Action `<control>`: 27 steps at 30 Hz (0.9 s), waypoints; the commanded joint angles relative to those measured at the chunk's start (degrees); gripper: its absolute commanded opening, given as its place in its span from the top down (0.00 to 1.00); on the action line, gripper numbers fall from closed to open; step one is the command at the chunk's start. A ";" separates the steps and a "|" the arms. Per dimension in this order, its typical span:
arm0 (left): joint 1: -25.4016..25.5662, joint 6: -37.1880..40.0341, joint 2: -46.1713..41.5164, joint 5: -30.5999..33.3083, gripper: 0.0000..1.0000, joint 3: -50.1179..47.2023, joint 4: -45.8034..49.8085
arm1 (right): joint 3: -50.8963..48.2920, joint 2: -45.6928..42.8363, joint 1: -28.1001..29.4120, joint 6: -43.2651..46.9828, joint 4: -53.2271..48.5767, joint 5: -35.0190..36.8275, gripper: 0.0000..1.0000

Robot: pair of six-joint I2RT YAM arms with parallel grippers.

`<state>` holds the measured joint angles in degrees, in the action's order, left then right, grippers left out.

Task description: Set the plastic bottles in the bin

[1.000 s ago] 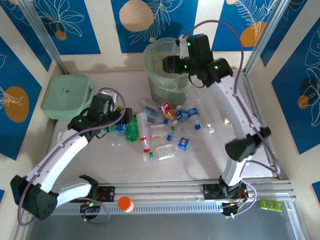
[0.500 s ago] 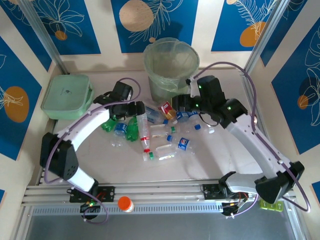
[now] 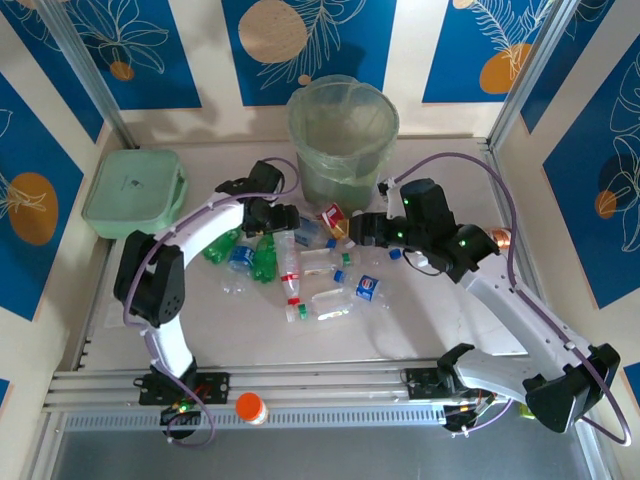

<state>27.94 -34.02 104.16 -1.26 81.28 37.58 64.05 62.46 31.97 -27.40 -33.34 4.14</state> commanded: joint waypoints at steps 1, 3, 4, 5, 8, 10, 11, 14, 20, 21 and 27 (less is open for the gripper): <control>0.71 0.67 1.70 0.72 0.16 2.22 0.85 | -0.77 -0.76 -0.24 -1.64 2.70 -3.21 0.31; 0.79 0.56 2.16 0.73 0.17 2.39 0.65 | -0.86 -0.76 -0.23 -1.61 2.92 -3.35 0.32; 0.95 0.51 2.50 0.73 0.17 2.48 0.57 | -0.86 -0.76 -0.24 -1.62 2.85 -3.35 0.32; 1.05 0.39 2.78 0.73 0.18 2.48 0.52 | -0.86 -0.84 -0.24 -1.56 2.84 -3.35 0.32; 1.52 0.46 3.83 0.55 0.21 2.48 0.39 | -1.03 -1.09 -0.39 -1.08 2.76 -3.09 0.32; 1.76 0.49 4.20 0.86 0.22 2.31 0.25 | -1.34 -1.20 -0.70 -0.65 2.67 -3.09 0.32; 1.85 0.46 4.32 0.97 0.22 2.22 0.21 | -1.47 -1.28 -0.81 -0.55 2.67 -3.15 0.31; 1.91 0.63 4.52 0.99 0.26 2.13 -0.05 | -2.00 -1.57 -1.20 -0.55 2.62 -3.43 0.32; 1.94 0.52 4.71 0.38 0.35 2.13 -0.58 | -2.45 -1.98 -1.56 -0.55 2.93 -3.53 0.31; 1.94 0.49 4.65 0.30 0.37 2.19 -0.58 | -2.44 -2.07 -1.56 -0.55 2.92 -3.53 0.32; 1.94 0.48 3.40 -0.16 0.45 2.22 -0.35 | -2.20 -2.68 -1.56 -0.53 2.49 -3.22 0.32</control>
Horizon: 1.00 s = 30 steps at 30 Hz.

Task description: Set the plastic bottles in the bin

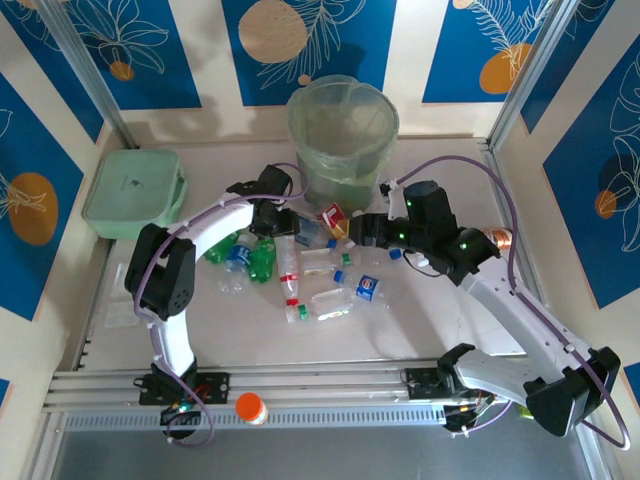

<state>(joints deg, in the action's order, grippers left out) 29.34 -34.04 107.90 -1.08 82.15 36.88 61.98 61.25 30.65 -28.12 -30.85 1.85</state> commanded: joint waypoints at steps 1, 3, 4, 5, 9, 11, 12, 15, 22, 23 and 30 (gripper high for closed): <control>0.54 0.51 -0.91 -0.32 0.45 1.26 0.53 | -0.02 -1.57 -0.24 0.17 -0.20 -0.89 0.32; 0.54 0.52 -2.07 -0.41 0.45 1.17 0.98 | 0.25 -1.75 -0.24 0.26 -0.51 -0.58 0.32; 0.54 0.59 -2.84 -0.41 0.45 1.17 1.39 | 0.43 -1.83 -0.27 0.26 -0.61 -0.41 0.32; 0.54 0.61 -3.67 -0.26 0.45 1.09 1.64 | 0.51 -1.95 -0.24 0.26 -0.71 -0.36 0.31; 0.54 0.73 -7.92 -0.15 0.46 1.08 2.73 | 1.04 -2.02 -0.24 0.17 -0.93 -0.35 0.32; 0.54 0.81 -10.23 -0.08 0.46 1.08 3.27 | 1.22 -2.02 -0.24 0.02 -0.74 -0.52 0.32; 0.54 1.00 -11.52 0.20 0.47 1.08 3.65 | 1.30 -1.89 -0.24 0.08 -0.59 -0.82 0.32; 0.54 1.97 -15.32 1.07 0.47 0.75 4.43 | 1.65 -1.41 -0.16 0.79 -0.35 -2.02 0.32; 0.54 7.01 -25.78 -1.11 0.49 -2.78 0.23 | 3.86 1.36 1.06 4.48 0.13 -8.79 0.30; 0.54 7.59 -27.59 -2.60 0.49 -4.11 -1.96 | 4.34 2.06 1.31 4.84 0.18 -10.12 0.29; 0.54 4.04 -35.39 -25.27 0.51 -12.54 -25.03 | 7.78 8.32 4.50 2.65 2.32 -19.23 0.20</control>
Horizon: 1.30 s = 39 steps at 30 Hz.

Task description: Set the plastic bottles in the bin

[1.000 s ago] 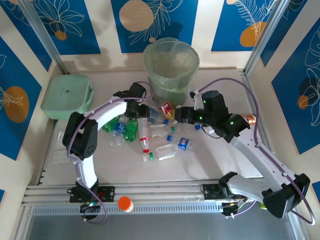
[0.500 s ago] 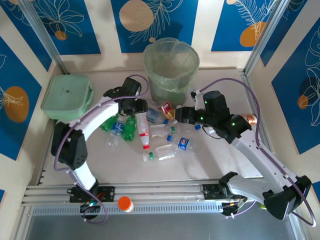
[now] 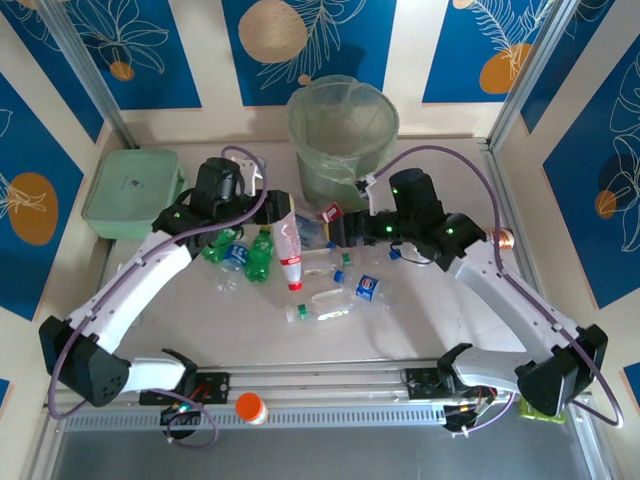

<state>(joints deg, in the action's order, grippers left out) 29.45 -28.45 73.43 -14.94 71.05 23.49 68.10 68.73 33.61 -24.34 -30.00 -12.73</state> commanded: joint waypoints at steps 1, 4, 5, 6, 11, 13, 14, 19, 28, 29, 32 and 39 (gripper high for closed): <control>0.43 -2.52 -1.26 -13.82 0.51 -1.84 -14.05 | 2.07 1.00 2.72 -2.33 2.03 -2.72 0.19; 0.43 -5.16 -2.65 -18.66 0.51 -2.82 -19.55 | 2.41 0.75 4.92 -0.39 3.89 -0.64 0.17; 0.43 -5.78 -3.07 -19.96 0.51 -3.19 -20.96 | 2.84 0.95 4.62 1.33 3.74 -2.68 0.16; 0.43 -6.36 -3.52 -21.21 0.52 -3.40 -22.50 | 3.45 1.33 3.91 3.09 3.43 -6.31 0.17; 0.44 -8.87 -4.90 -24.81 0.52 -4.84 -27.78 | 4.83 4.39 -1.15 1.29 5.80 -23.38 0.17; 0.49 -10.05 -5.01 -26.14 0.52 -5.65 -29.76 | 5.07 5.29 -1.20 1.00 6.65 -24.86 0.16; 0.52 -10.69 -4.90 -27.01 0.52 -5.75 -30.70 | 5.39 5.72 -1.17 1.12 6.72 -25.63 0.16; 0.52 -13.14 -4.44 -29.49 0.52 -5.91 -33.89 | 5.93 6.77 -1.26 -0.80 9.19 -28.02 0.25; 0.61 -12.66 -4.40 -29.99 0.51 -5.24 -33.48 | 3.20 5.34 -1.26 -4.04 14.63 -31.83 0.48; 0.61 -12.92 -4.32 -30.27 0.48 -5.26 -33.86 | 2.97 5.09 -1.31 -4.13 14.50 -31.34 0.48; 0.69 -12.76 -4.73 -30.48 0.35 -5.41 -34.60 | 2.15 4.42 -1.35 -4.48 14.77 -30.60 0.49; 0.69 -2.42 -9.68 -22.28 0.12 -3.54 -24.37 | 1.58 2.83 -1.70 -4.22 14.33 -27.39 0.49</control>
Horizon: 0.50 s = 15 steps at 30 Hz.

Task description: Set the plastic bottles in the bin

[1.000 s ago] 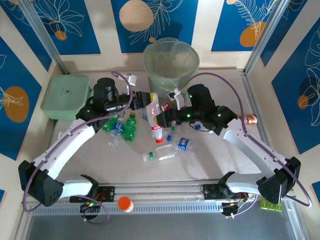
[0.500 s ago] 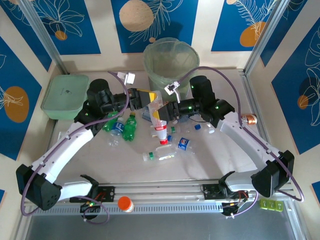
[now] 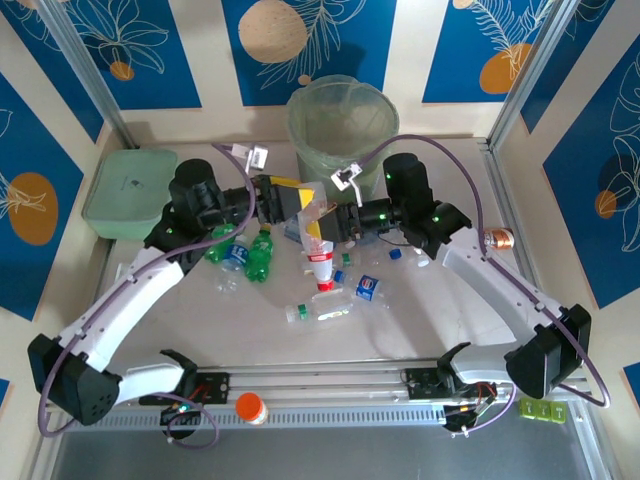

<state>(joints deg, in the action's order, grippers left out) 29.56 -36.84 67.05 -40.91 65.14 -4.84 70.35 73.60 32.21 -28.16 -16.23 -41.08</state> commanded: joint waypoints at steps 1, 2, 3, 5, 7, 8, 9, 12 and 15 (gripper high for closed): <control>0.58 7.36 -4.00 5.14 0.11 2.60 5.46 | -0.66 -2.21 -0.41 -0.13 0.21 1.89 0.49; 0.58 8.88 -4.93 7.49 0.10 2.65 7.21 | -0.56 -2.37 -0.58 0.10 -0.17 2.89 0.49; 0.54 10.38 -5.89 10.12 0.10 2.69 8.97 | -0.43 -2.54 -0.73 0.17 -0.33 4.08 0.49; 0.58 12.93 -7.82 17.62 0.10 2.42 12.64 | -0.16 -2.97 -1.15 0.26 -0.56 6.83 0.49; 0.58 14.87 -9.62 25.33 0.10 1.64 15.71 | 0.42 -3.37 -1.56 0.57 -0.80 10.33 0.49; 0.58 15.76 -10.44 29.04 0.10 1.19 17.22 | 0.93 -3.40 -1.79 0.86 -1.30 12.85 0.49; 0.58 16.24 -11.05 32.50 0.10 0.64 18.63 | 1.74 -3.30 -2.03 1.42 -2.02 15.50 0.49; 0.58 16.32 -11.69 38.95 0.10 -0.91 22.44 | 4.87 -2.35 -2.92 2.57 -4.30 24.80 0.49; 0.58 16.23 -11.34 37.36 0.11 -2.75 24.05 | 8.21 -0.98 -4.45 3.27 -4.12 31.09 0.49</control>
<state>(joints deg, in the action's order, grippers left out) 29.78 -22.55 55.40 -8.51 64.47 14.02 74.48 71.90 29.02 -26.74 -19.57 -19.59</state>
